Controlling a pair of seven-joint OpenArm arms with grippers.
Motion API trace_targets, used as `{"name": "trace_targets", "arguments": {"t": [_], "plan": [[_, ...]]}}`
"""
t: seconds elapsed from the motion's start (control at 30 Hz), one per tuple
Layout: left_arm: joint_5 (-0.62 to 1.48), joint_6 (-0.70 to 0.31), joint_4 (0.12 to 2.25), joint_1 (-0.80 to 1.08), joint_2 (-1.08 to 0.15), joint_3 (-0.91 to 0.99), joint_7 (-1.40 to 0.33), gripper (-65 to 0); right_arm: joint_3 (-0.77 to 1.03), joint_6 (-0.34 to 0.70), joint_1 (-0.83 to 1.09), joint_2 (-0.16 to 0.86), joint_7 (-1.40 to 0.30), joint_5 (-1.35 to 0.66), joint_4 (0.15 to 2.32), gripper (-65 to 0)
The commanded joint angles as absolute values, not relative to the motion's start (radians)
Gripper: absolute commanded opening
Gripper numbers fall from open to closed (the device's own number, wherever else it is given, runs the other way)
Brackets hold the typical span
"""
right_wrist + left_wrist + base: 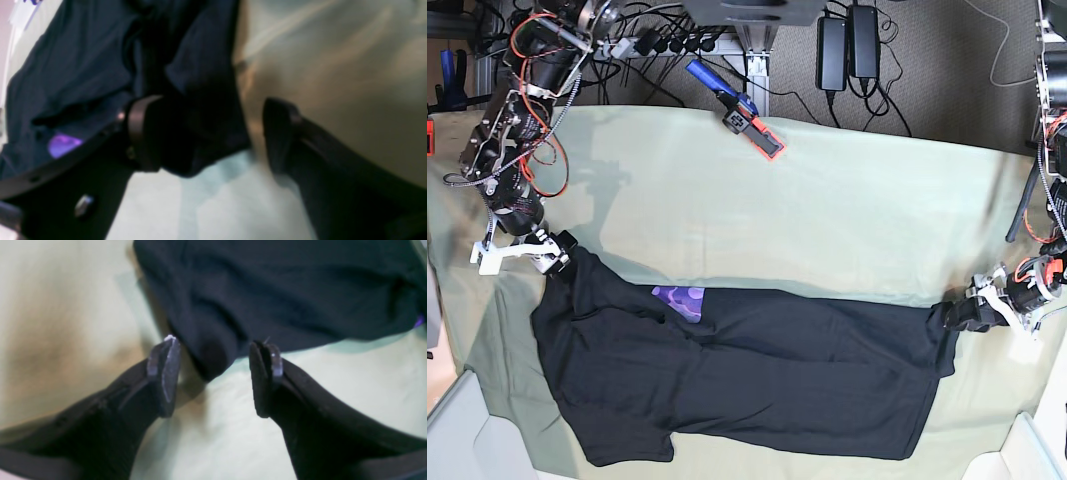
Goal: Fold the T-shirt properly
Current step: 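Lower the folded edge with both grippers onto the shirt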
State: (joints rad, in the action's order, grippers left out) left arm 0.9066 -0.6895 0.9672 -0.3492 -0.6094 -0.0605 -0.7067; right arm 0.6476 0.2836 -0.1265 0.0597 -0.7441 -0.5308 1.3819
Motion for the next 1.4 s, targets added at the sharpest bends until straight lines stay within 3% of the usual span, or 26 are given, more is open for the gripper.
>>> {"name": "trace_targets", "arguments": {"t": [0.0,0.33,0.67,1.37], "plan": [[0.942,-0.698,0.984,-0.376,-0.629,-0.053,-0.693,-28.7,0.647,0.352,-0.144,0.057,-0.726,-0.539,1.398,-20.7],[0.982,-0.698,0.939,-0.376,-0.611,-0.023,-0.722,-28.6,0.646,0.353,-0.154,0.037,-0.71,-0.513,1.398,-20.7],[0.901,-0.698,0.795,-0.385,-0.559,0.091,-0.633,-28.6,0.646,0.353,-0.154,0.035,-0.707,-0.513,1.398,-20.7],[0.843,-0.698,0.791,-0.408,-0.435,0.091,-0.594,-29.8,0.579,0.354,-0.135,0.035,-0.714,-0.486,1.398,-20.7]]}}
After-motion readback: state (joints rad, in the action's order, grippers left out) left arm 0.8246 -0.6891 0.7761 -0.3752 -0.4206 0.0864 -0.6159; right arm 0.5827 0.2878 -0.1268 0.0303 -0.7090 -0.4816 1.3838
